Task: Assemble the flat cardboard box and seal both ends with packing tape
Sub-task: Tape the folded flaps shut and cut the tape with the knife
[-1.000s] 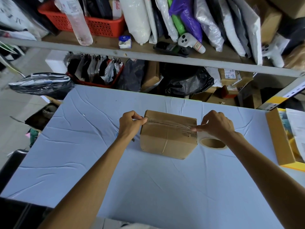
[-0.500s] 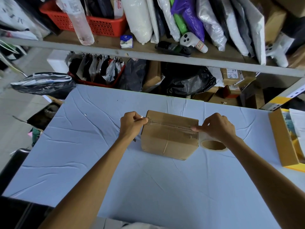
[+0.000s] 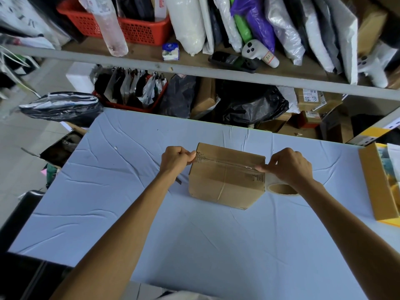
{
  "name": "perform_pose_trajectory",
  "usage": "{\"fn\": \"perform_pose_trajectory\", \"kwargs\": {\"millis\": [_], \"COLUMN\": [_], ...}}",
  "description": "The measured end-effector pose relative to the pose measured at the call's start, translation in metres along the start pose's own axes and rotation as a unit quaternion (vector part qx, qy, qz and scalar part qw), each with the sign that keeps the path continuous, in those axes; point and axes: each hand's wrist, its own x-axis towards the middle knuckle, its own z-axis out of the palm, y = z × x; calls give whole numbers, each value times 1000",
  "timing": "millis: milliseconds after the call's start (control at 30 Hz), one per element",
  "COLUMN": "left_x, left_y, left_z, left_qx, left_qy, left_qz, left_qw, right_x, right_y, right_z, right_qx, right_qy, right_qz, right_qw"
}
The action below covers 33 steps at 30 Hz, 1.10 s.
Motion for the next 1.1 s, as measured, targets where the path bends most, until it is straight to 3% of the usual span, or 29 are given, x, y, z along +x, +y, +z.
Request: {"fn": "perform_pose_trajectory", "kwargs": {"millis": [200, 267, 333, 400, 433, 500, 567, 667, 767, 867, 967, 1100], "left_x": [2, -1, -4, -7, -9, -12, -16, -25, -28, -30, -29, -28], "left_y": [-2, -4, -13, -19, -20, -16, -16, -11, 0, 10, 9, 10], "left_z": [0, -2, -1, 4, 8, 12, 9, 2, 3, 16, 24, 21], "left_qx": [-106, -199, -313, -382, -386, -298, -142, -48, 10, 120, 126, 160], "left_qy": [-47, -104, -136, -113, -104, -21, 89, 62, 40, 90, 119, 90], "left_qz": [-80, -156, -241, -259, -249, -176, -26, 136, 115, 60, 72, 87], "left_qw": [990, 962, 909, 880, 882, 938, 986, 988, 993, 987, 982, 979], "right_x": [1, -1, -3, -5, -5, -5, -6, -9, -9, -10, -12, -11], "right_y": [2, 3, 3, 3, 3, 2, 0, -1, -1, -1, 0, 0], "right_z": [3, 3, 4, 6, 6, 5, 2, 2, 1, 4, 7, 2], "right_qx": [12, 16, 24, 25, 24, 23, 20, 20, 19, 15, 21, 22], "right_qy": [7, 10, 9, 10, 12, 12, 6, 8, 13, 18, 33, 19], "right_qz": [-7, -14, -22, -25, -26, -24, -22, -16, -16, -28, -26, -24], "right_qw": [1000, 1000, 999, 999, 999, 999, 1000, 1000, 1000, 999, 999, 999]}}
